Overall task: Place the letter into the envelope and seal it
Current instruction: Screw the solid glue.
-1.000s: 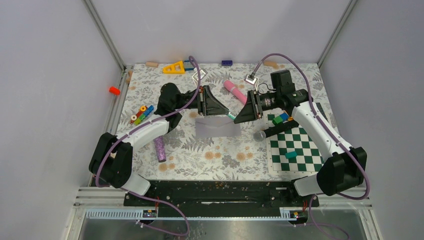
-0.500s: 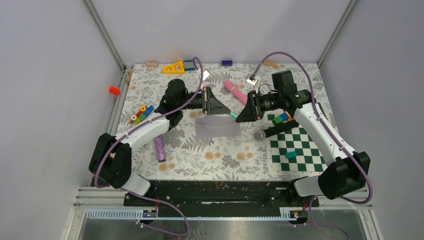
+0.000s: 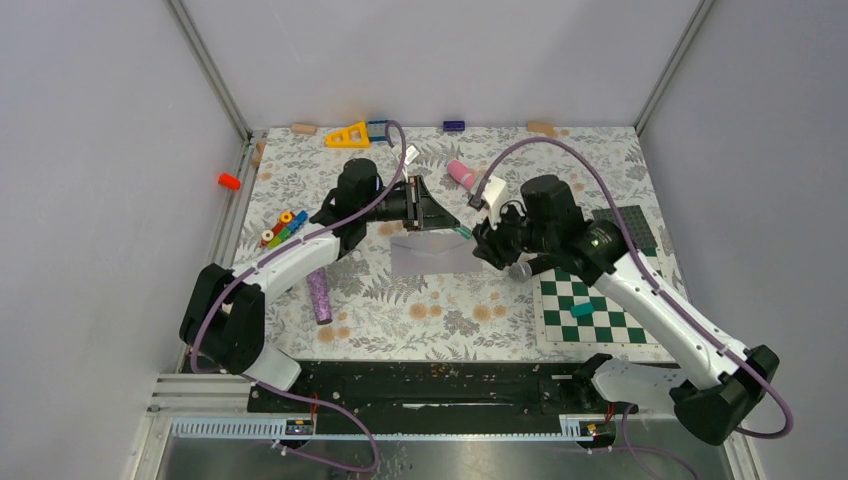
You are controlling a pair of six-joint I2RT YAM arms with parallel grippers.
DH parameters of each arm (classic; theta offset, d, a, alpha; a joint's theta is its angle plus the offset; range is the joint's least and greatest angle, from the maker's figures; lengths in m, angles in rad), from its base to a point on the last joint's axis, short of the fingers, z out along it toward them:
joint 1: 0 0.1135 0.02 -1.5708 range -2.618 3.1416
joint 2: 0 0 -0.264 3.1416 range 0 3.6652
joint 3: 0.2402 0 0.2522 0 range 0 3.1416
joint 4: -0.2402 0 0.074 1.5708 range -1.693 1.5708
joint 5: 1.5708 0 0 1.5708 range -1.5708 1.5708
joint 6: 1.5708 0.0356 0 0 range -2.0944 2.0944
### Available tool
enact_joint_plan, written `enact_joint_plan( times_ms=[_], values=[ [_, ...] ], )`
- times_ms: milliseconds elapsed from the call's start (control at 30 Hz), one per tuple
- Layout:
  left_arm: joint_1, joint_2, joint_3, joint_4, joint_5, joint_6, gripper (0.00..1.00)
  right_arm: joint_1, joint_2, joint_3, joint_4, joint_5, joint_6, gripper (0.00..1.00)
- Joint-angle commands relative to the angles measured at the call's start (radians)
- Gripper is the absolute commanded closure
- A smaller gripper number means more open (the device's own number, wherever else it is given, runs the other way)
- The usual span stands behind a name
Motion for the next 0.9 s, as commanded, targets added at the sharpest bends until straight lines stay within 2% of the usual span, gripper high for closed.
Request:
enact_joint_plan(
  times_ms=[0,133,233,333,400,500,633,867],
  values=[
    [0.025,0.018,0.028,-0.032,-0.102,0.019,0.84,0.088,-0.073,-0.033,0.067,0.271,-0.134,0.41],
    [0.029,0.018,0.028,-0.031,-0.102,0.022,0.84,0.096,-0.083,-0.028,0.047,0.283,-0.139,0.18],
    [0.032,0.014,0.026,-0.014,-0.082,0.03,0.84,0.06,-0.074,0.018,-0.038,0.146,-0.124,0.09],
    [0.032,0.004,0.007,0.085,-0.012,0.022,0.85,-0.081,-0.022,0.101,-0.119,-0.223,-0.033,0.1],
    [0.032,-0.003,-0.018,0.207,0.046,-0.009,0.85,-0.196,0.037,0.146,-0.144,-0.457,0.042,0.12],
    [0.029,-0.013,-0.04,0.337,0.112,-0.035,0.86,-0.293,0.108,0.185,-0.145,-0.722,0.144,0.16],
    [0.026,-0.028,-0.06,0.464,0.159,-0.073,0.88,-0.313,0.175,0.191,-0.136,-0.872,0.227,0.21],
    [0.018,-0.037,-0.074,0.619,0.204,-0.155,0.92,-0.317,0.184,0.12,-0.014,-0.938,0.338,0.26]
  ],
)
